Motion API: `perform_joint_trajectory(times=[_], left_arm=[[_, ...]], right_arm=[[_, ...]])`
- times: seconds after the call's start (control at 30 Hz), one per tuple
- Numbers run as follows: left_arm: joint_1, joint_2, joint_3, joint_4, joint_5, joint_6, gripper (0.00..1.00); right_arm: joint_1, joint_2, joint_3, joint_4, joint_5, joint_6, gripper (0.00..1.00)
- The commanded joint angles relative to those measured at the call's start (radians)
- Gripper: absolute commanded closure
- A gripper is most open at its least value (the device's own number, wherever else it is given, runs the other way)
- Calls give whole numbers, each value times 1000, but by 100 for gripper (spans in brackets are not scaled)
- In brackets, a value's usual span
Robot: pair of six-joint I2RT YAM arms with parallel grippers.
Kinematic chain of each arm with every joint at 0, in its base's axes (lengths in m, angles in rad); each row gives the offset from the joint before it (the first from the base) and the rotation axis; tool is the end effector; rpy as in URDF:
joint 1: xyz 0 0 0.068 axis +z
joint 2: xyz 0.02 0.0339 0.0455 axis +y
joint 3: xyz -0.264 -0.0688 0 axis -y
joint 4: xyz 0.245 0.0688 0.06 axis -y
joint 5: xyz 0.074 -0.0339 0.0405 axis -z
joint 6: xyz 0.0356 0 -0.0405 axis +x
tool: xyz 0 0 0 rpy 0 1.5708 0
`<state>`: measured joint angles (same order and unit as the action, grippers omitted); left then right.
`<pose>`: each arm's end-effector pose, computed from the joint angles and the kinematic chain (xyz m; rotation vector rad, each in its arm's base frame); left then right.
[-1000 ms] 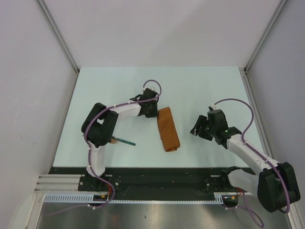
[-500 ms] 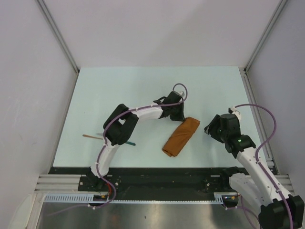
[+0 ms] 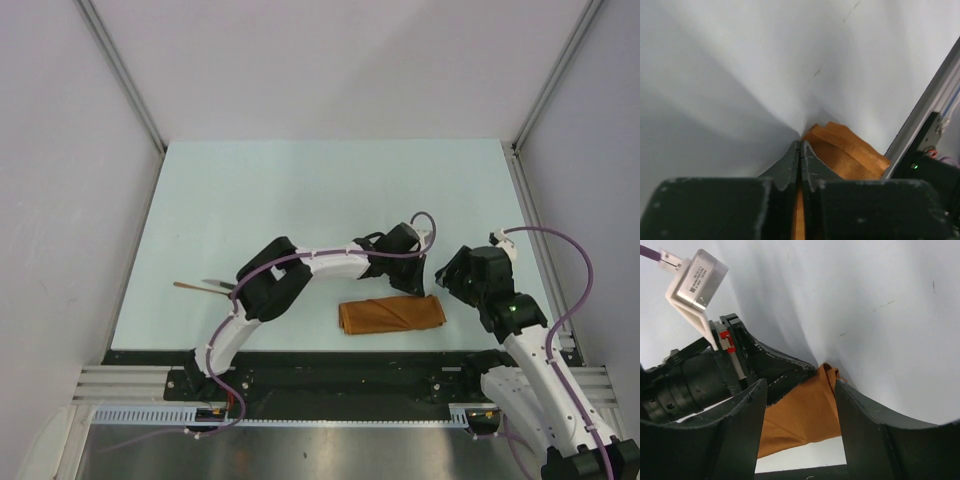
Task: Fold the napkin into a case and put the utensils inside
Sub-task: Move the smaller rectangle folded napkin to the corner of the board.
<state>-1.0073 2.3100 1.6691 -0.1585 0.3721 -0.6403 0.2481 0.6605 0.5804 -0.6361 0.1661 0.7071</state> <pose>0.2587 -0.4337 0.1334 0.6833 2.5710 -1.1294 0.1399 0.0294 0.2440 0.6062 2.2129 0.3104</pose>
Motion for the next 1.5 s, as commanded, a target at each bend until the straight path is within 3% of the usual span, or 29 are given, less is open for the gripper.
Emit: perform_joint_trajectory(times=[0.0,0.1,0.23,0.37,0.47,0.67,0.87,1.07,1.2,1.3,1.33,1.4,1.43,1.47], left_arm=[[35,-167,-14,-107,-93,89,80],[58,-244,-22,-183,-173,110,68],[65,-415,-121,-196,-196,102,68],[55,-556,-450,-18,-43,-5,90],[15,-636,-616,62,-33,-47,96],[-2,-724,-796,96,-87,-64,98],[-4,-741,-879,117,-113,-84,98],[-4,-693,-905,134,-125,-91,99],[-4,-762,-899,102,-154,-81,98],[-2,-885,-878,41,-200,-73,85],[-2,-915,-862,19,-212,-75,77],[-1,-1018,-845,-68,-289,-71,65],[2,-1053,-832,-103,-323,-73,56],[9,-1111,-827,-139,-352,-79,53]], right_arm=[[-3,-22,-1,-33,-33,3,39],[0,-45,-22,-68,-43,41,41],[2,-73,-53,-88,-72,95,51],[2,-42,-100,-53,-132,103,76],[3,2,-128,-8,-154,117,83],[2,67,-166,10,-100,144,83],[5,62,-208,12,-88,190,83],[5,56,-251,12,-80,233,82],[17,27,-194,-3,-60,186,81],[37,16,-101,-36,-60,111,79],[43,14,-78,-39,-68,94,77],[46,-1,-38,-25,-136,57,70],[45,-22,-33,-8,-155,34,61],[40,-39,-33,27,-193,35,33]])
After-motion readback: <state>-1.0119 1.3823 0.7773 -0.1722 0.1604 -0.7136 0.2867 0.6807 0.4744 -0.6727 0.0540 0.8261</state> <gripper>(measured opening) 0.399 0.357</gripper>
